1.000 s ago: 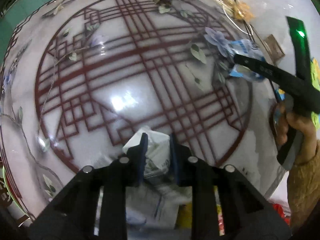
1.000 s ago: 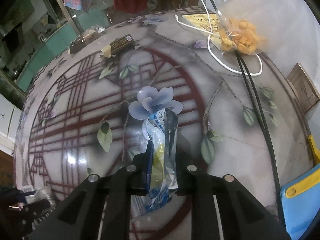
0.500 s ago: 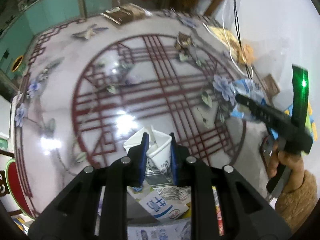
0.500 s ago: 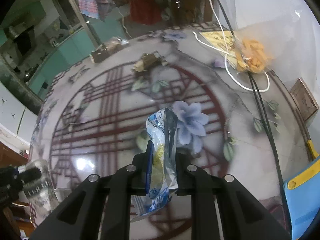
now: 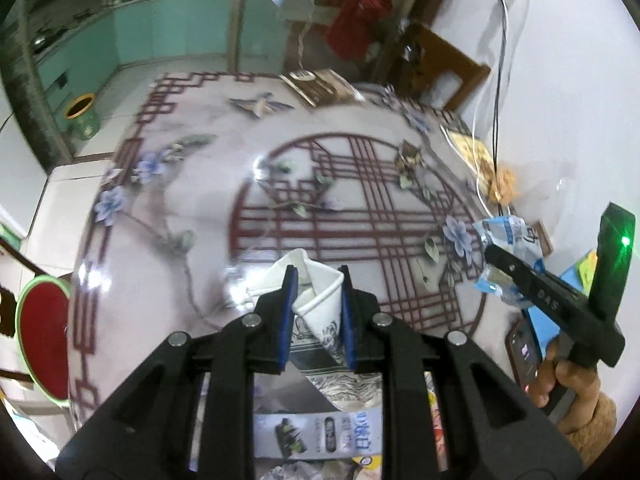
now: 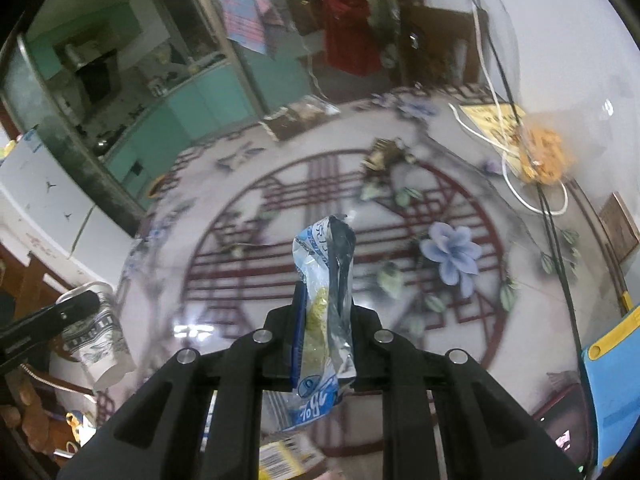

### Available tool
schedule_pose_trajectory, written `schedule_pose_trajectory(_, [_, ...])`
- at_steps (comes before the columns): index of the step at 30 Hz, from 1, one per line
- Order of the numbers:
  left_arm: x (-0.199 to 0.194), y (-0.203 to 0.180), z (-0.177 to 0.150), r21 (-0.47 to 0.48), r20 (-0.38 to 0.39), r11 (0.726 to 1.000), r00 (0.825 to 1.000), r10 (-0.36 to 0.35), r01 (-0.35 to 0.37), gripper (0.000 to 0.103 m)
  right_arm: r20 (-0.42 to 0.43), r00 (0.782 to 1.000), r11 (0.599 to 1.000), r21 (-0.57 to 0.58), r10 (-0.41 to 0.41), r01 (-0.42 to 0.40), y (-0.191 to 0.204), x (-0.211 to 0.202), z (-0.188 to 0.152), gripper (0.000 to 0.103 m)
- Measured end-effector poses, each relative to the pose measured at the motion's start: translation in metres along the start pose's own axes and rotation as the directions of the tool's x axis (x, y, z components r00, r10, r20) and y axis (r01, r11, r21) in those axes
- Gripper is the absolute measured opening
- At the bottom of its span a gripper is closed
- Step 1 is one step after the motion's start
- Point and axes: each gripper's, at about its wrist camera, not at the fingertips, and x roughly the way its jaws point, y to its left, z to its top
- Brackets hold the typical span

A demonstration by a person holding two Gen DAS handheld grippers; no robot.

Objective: Collect trash
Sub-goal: 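Carry the wrapper and paper cup over the red bucket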

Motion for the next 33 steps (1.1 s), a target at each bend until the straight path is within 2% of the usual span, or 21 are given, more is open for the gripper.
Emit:
schedule_pose_trajectory(11, [-0.057, 0.068, -0.025, -0.142, 0.098, 0.989, 0.994, 0.055, -0.041, 0.019, 0.020, 0.996, 0.986, -0.143, 0.091, -0.087, 0.082, -0.023, 0.001, 0.016])
schedule_pose_trajectory(19, [-0.089, 0.133, -0.048, -0.240, 0.117, 0.966, 0.985, 0.124, -0.093, 0.019, -0.012, 0.989, 0.961, -0.236, 0.145, -0.144, 0.149, -0.017, -0.010, 0.016])
schedule_pose_trajectory(33, [-0.131, 0.240, -0.067, -0.319, 0.123, 0.934, 0.970, 0.208, -0.160, 0.019, -0.099, 0.969, 0.911, -0.331, 0.225, -0.246, 0.279, 0.014, -0.038, 0.016])
